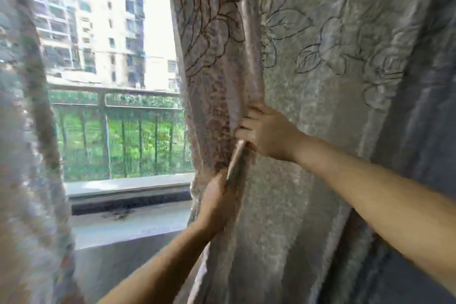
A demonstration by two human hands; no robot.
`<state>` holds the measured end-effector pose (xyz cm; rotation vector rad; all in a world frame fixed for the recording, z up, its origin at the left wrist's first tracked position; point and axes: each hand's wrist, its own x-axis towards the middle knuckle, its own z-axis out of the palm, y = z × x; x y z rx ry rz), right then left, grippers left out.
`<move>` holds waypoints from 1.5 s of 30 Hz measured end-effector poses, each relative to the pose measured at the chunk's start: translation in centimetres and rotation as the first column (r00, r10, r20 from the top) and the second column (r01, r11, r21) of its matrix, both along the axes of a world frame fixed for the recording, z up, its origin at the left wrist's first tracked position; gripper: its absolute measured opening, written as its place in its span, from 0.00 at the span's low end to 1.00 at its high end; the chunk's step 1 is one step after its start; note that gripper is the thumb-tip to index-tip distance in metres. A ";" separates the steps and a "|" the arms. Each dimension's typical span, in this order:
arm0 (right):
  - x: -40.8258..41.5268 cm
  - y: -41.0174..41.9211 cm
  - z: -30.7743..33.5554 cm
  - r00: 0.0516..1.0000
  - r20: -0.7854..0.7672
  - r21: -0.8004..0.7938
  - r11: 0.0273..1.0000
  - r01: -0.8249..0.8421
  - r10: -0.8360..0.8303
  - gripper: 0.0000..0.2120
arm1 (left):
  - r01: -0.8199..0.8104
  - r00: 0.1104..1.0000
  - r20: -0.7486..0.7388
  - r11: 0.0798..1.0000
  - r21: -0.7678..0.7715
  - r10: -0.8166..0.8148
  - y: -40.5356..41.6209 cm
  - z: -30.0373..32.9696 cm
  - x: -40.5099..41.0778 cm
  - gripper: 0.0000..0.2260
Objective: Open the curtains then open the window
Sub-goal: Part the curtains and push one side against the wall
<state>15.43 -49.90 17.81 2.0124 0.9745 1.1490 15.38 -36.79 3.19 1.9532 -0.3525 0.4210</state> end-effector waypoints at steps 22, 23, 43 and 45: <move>9.4 -32.2 4.2 0.935 0.117 0.071 0.942 0.328 -0.335 0.09 | 0.357 0.927 0.047 0.916 0.184 -0.371 -32.6 7.5 11.9 0.18; 9.5 -34.1 4.2 0.925 0.111 0.080 0.931 0.357 -0.364 0.10 | 0.270 0.947 0.091 0.916 0.297 -0.308 -34.2 7.5 12.8 0.15; 11.6 -64.8 4.9 0.846 -0.100 0.174 0.828 0.534 -0.524 0.08 | 0.389 0.890 0.034 0.797 0.462 -0.455 -65.6 8.6 15.8 0.16; 11.0 -68.5 5.1 0.807 -0.172 0.212 0.779 0.590 -0.565 0.09 | 0.391 0.884 0.058 0.801 0.454 -0.464 -69.0 8.9 15.3 0.14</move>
